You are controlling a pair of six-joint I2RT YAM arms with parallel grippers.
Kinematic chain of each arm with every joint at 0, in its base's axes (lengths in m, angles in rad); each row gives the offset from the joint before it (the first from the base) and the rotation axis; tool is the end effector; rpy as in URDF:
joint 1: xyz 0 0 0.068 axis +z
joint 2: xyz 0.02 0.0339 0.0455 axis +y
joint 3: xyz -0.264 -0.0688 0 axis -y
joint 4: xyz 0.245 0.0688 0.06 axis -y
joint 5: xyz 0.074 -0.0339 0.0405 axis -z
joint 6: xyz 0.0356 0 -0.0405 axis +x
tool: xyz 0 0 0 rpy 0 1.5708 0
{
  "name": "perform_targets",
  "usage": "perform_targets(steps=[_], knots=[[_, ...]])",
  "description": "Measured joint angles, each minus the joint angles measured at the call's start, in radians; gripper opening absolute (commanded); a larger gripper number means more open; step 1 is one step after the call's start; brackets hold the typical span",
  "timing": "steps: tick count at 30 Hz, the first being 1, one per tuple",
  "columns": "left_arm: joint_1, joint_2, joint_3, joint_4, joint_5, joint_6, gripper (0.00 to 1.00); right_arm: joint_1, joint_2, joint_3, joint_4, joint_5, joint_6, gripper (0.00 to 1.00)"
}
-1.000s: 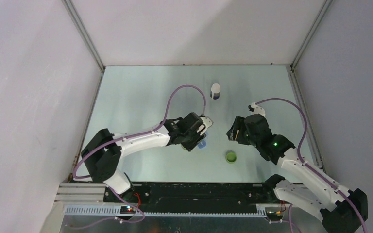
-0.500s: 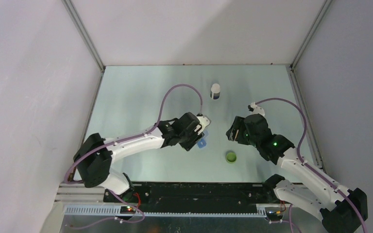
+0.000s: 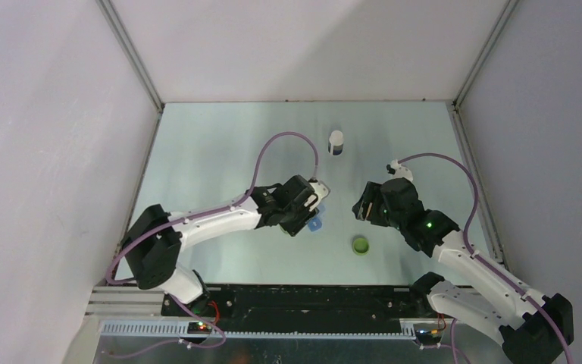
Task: Sort the pills into containers
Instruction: Pour the pill into the pill container.
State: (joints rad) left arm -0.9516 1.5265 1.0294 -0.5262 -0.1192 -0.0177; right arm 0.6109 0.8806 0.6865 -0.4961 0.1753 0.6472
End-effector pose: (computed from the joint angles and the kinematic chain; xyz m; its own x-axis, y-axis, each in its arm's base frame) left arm 0.1829 -0.2493 0.2198 -0.5091 0.6841 -0.5223 0.7637 0.6389 0.0923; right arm 0.1575 0.1027 0.2593 -0.6902 0.2415 -0.6821 -0.0482 0.9252 0.3764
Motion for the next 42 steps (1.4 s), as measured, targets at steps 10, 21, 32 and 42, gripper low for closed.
perform_targets(steps=[10, 21, 32, 42], knots=[[0.000, 0.043, 0.043, -0.040, -0.004, 0.000, 0.00, 0.000, 0.000, 0.000, 0.000, 0.000, 0.000, 0.67], [0.000, 0.099, 0.108, -0.089, -0.006, 0.000, 0.00, -0.006, 0.000, 0.000, 0.000, 0.000, 0.000, 0.67], [-0.001, 0.114, 0.114, -0.094, -0.005, -0.001, 0.00, -0.009, 0.000, 0.000, 0.000, 0.000, 0.000, 0.67], [-0.001, 0.045, 0.098, -0.077, -0.006, -0.002, 0.00, -0.011, 0.000, 0.000, 0.000, -0.006, 0.000, 0.67]])
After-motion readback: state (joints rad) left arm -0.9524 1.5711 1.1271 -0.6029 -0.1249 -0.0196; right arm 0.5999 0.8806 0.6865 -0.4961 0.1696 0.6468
